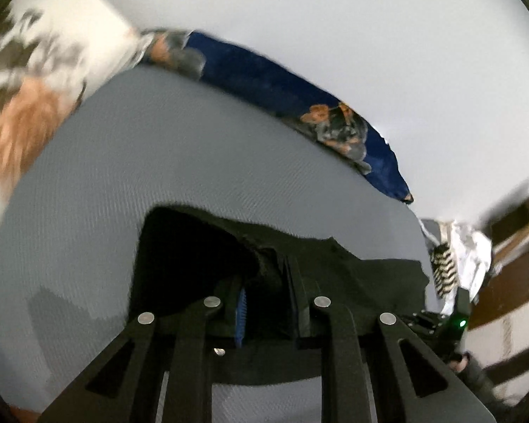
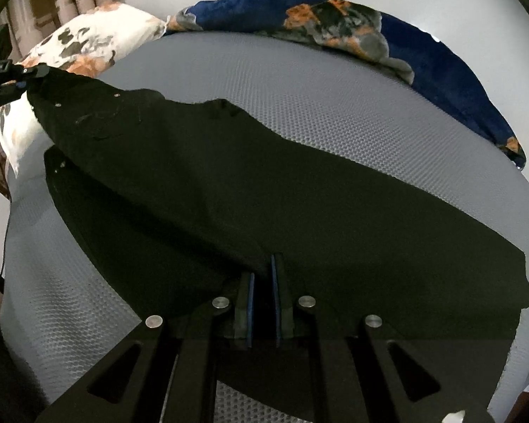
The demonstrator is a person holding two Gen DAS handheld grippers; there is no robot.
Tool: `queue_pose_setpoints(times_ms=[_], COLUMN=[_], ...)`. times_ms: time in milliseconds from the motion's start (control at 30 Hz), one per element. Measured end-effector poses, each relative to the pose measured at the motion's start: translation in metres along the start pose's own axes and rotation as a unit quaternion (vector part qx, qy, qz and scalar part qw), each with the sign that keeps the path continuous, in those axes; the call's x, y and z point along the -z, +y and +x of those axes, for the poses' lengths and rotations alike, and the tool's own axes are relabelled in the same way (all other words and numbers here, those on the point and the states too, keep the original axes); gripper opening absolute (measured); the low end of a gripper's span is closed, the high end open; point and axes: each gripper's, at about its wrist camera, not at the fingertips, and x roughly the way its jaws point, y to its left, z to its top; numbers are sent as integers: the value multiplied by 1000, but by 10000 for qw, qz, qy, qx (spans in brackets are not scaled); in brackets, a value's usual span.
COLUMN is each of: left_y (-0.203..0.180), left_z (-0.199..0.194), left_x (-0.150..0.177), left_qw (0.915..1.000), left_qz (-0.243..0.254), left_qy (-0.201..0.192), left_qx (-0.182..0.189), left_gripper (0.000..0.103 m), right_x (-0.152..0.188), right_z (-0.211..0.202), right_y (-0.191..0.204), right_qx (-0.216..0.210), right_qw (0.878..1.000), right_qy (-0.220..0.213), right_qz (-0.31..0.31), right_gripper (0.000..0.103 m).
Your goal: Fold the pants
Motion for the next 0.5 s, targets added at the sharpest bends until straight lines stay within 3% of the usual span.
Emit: queue_pose_setpoints(times_ms=[67, 200, 300, 400, 500], left_y=[0, 20, 50, 60, 50], left_z=[5, 27, 43, 47, 39], left_x=[4, 35, 60, 66, 54], left_qw=[9995, 9930, 9877, 9888, 9907], left_qz=[290, 603, 346, 118, 262], left_qy=[97, 756, 1231, 1207, 974], left_qx=[-101, -674, -900, -870, -919], left_gripper=[19, 19, 19, 19, 14], right_x=[4, 12, 15, 14, 11], right_z=[4, 19, 28, 29, 20], right_y=[2, 6, 9, 11, 9], right_qx=[-27, -99, -163, -133, -162], right_qw=[10000, 9995, 9990, 9988, 9990], right_qy=[61, 259, 381, 407, 352], right_qz=[-25, -117, -151, -239, -215], right_gripper=[8, 8, 8, 8, 8])
